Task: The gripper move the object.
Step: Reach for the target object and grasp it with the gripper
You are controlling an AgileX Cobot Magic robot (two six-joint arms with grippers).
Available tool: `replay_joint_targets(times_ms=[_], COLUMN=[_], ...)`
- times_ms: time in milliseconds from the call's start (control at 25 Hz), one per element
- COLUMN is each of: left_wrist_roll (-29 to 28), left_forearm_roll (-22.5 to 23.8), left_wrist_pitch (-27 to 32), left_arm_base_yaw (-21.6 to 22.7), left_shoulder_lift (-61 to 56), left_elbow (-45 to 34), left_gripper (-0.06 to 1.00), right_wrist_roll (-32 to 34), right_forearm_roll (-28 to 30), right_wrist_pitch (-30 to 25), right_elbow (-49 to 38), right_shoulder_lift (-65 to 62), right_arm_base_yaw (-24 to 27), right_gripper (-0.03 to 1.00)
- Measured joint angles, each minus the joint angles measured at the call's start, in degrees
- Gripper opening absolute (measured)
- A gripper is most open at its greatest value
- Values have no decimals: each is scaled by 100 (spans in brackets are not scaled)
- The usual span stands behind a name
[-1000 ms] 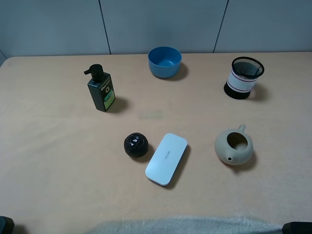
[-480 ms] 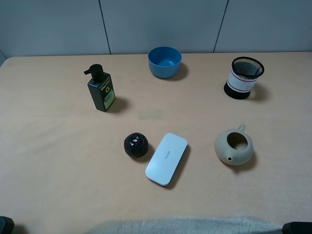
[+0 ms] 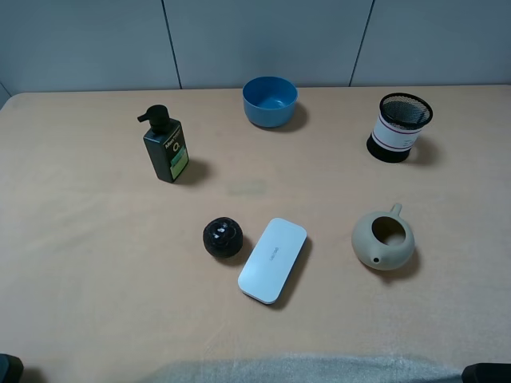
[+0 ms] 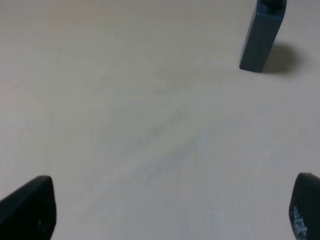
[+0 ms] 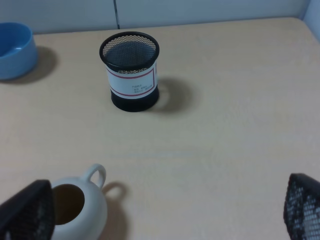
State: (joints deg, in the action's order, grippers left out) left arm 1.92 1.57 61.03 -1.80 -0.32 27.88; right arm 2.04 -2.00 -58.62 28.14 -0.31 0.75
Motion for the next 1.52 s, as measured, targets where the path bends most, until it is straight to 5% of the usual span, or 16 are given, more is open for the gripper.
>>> replay_joint_targets(times_ms=[440, 1520], left_wrist_roll=[0, 0], left_forearm_roll=[0, 0], left_wrist_pitch=[0, 0], left_arm_base_yaw=[0, 0], left_shoulder_lift=[0, 0], left_elbow=[0, 0], left_gripper=[94, 94], right_wrist_roll=[12, -60], right_forearm_roll=[-341, -854], right_wrist_pitch=[10, -492], right_elbow=[69, 2137], right_shoulder_lift=[990, 5248], right_arm_base_yaw=[0, 0], right_gripper=[69, 69])
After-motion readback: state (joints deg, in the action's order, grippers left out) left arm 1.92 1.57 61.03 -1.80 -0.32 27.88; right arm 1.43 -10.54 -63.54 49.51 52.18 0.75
